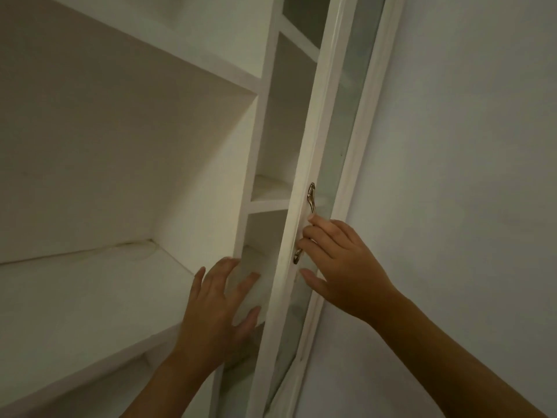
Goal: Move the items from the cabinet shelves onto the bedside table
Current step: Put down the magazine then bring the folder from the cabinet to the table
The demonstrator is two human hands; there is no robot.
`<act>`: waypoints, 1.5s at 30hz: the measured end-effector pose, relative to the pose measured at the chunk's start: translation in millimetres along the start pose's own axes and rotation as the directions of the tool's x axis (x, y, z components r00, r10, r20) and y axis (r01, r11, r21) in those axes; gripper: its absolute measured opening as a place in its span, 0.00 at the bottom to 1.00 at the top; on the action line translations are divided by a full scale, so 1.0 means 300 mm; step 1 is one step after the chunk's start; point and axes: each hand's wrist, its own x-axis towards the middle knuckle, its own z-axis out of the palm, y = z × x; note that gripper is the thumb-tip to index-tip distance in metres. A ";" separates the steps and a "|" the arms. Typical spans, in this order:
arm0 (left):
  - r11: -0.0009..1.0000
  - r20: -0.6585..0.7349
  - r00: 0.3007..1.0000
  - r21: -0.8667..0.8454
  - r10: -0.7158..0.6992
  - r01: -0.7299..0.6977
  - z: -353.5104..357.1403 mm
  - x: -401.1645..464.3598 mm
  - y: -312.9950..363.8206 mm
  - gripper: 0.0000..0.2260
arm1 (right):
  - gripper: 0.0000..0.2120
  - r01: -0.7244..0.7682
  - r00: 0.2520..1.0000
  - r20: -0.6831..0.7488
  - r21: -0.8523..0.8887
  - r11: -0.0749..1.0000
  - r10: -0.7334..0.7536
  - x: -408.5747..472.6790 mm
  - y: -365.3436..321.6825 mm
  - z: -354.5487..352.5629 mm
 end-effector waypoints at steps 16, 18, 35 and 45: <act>0.883 -0.103 0.926 -0.277 0.364 -0.378 0.084 0.132 0.299 0.22 | 0.19 -0.198 0.977 0.070 -0.034 0.980 0.200 -0.246 0.073 -0.226; 0.869 -0.115 0.922 -0.307 0.370 -0.387 0.112 0.142 0.333 0.23 | 0.21 -0.181 0.979 0.080 -0.072 0.981 0.187 -0.271 0.089 -0.241; 0.761 -0.102 0.881 -0.465 0.462 -0.452 0.371 0.257 0.603 0.26 | 0.26 -0.207 0.964 0.113 -0.241 0.948 0.239 -0.583 0.327 -0.288; 0.765 -0.054 0.846 -0.399 0.531 -0.506 0.529 0.360 0.742 0.27 | 0.28 -0.261 0.944 0.131 -0.266 0.928 0.303 -0.748 0.508 -0.245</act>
